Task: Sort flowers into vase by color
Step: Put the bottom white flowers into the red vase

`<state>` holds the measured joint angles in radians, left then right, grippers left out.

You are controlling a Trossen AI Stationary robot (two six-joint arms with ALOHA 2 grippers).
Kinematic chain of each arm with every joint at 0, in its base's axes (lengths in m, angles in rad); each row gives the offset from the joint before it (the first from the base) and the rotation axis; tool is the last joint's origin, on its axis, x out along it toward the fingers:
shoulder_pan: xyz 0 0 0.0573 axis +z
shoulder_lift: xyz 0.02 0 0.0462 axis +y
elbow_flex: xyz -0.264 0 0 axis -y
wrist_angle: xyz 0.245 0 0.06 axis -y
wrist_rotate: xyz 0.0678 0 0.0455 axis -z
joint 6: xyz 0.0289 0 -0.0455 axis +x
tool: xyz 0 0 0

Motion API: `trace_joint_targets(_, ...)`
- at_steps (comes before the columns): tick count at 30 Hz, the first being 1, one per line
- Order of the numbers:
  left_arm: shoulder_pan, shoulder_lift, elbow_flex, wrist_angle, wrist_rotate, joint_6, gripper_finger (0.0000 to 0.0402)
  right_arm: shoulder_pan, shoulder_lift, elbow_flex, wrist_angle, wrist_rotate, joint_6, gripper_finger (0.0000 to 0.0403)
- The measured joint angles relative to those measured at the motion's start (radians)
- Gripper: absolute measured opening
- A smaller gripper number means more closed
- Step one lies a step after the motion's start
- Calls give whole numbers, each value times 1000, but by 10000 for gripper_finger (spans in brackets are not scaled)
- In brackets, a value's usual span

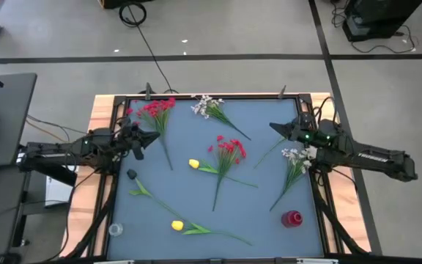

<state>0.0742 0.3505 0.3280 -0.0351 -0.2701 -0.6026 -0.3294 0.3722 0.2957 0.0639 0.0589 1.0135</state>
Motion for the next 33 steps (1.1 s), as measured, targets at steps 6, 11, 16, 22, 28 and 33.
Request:
trace_joint_targets(6, 0, 214, 242, -134, -30, 95, 30, 3, 238, 262, -125, 0, -86, 109)
trace_joint_targets(11, 1, 366, 406, -248, -32, 113, 31, 25, 443, 469, -289, 36, -106, 109)
trace_joint_targets(16, 1, 450, 543, -373, -33, 99, 68, 67, 611, 661, -483, 88, -96, 109)
trace_joint_targets(22, 1, 498, 660, -547, -33, 100, 136, 133, 806, 892, -774, 179, -63, 109)
trace_joint_targets(28, 1, 500, 676, -617, -32, 100, 148, 185, 973, 1055, -987, 201, 84, 109)
trace_joint_targets(33, 1, 513, 676, -729, -32, 100, 148, 227, 1070, 1098, -1134, 153, 204, 110)
